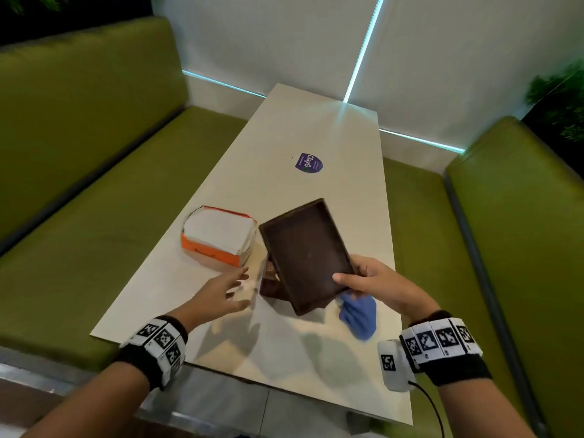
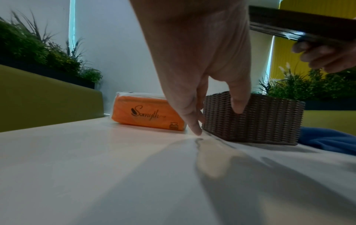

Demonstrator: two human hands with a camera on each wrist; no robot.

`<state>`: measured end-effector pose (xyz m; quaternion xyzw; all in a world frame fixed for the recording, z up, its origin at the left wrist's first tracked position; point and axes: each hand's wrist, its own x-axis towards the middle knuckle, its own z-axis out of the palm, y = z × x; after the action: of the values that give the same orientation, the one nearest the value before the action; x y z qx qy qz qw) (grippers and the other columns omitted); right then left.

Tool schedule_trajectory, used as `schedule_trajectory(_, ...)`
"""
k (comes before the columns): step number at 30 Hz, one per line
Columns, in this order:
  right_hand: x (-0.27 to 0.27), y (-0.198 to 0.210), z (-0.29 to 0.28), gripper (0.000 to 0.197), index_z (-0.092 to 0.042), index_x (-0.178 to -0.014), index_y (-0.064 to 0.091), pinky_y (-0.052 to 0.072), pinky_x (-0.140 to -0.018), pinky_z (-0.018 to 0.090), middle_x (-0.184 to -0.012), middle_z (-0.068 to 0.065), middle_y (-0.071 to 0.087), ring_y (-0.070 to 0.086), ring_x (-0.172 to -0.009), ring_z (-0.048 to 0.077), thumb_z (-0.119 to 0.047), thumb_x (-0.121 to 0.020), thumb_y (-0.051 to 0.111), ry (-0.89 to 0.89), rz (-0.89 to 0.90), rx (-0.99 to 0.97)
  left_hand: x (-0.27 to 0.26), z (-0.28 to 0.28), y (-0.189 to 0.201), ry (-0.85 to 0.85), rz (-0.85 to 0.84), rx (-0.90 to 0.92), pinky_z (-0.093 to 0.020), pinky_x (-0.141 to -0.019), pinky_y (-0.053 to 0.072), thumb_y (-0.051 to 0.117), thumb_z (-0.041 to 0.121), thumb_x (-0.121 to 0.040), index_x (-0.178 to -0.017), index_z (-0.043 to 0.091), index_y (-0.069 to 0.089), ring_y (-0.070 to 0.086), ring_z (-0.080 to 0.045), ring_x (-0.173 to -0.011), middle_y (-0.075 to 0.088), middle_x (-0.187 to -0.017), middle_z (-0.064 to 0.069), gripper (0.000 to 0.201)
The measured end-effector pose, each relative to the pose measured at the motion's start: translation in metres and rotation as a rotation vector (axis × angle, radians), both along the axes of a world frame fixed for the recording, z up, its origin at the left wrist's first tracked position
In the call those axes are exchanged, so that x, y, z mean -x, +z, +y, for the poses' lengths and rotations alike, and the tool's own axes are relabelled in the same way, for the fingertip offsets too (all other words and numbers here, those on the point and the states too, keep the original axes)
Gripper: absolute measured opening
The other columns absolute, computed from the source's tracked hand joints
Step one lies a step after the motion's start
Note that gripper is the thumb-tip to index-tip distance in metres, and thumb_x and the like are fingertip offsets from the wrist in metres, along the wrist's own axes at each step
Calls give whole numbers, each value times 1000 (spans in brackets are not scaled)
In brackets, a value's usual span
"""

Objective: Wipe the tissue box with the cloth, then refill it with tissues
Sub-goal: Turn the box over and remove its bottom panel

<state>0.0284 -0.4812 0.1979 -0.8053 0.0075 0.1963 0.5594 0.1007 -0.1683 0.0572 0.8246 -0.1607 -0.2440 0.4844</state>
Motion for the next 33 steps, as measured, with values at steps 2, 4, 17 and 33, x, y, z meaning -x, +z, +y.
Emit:
schedule_trajectory(2, 6, -3, 4, 6, -12, -95, 62, 45, -61, 16, -74, -3, 59, 54, -64, 7, -18, -94, 60, 208, 47, 160, 4, 8, 1, 78, -60, -5, -21, -94, 45, 68, 15, -88, -144, 20, 43, 55, -15, -124, 57, -134, 2, 61)
schedule_trajectory(4, 10, -19, 9, 16, -8, -96, 61, 46, -63, 18, -79, 0, 58, 55, -69, 10, -24, -96, 58, 371, 87, 314, 8, 14, 3, 126, -112, -39, -19, -91, 45, 66, 15, -91, -139, 19, 50, 60, -8, -113, 64, -123, 5, 51)
schedule_trajectory(17, 31, -120, 24, 26, -17, -115, 62, 48, -89, 31, -114, 5, 67, 61, -102, 19, -31, -96, 53, 168, -9, 728, 48, 53, -1, 161, -77, -84, 0, -70, 46, 65, 13, -91, -109, 26, 66, 67, 4, -87, 73, -98, 9, 22)
schedule_trajectory(33, 38, -140, 36, 24, -19, -114, 66, 40, -91, 15, -127, -1, 54, 55, -113, 17, -12, -94, 55, 25, -261, 773, 35, 61, 11, 212, -78, -33, -3, -71, 48, 60, 10, -94, -109, 27, 64, 67, 0, -87, 72, -99, 7, 23)
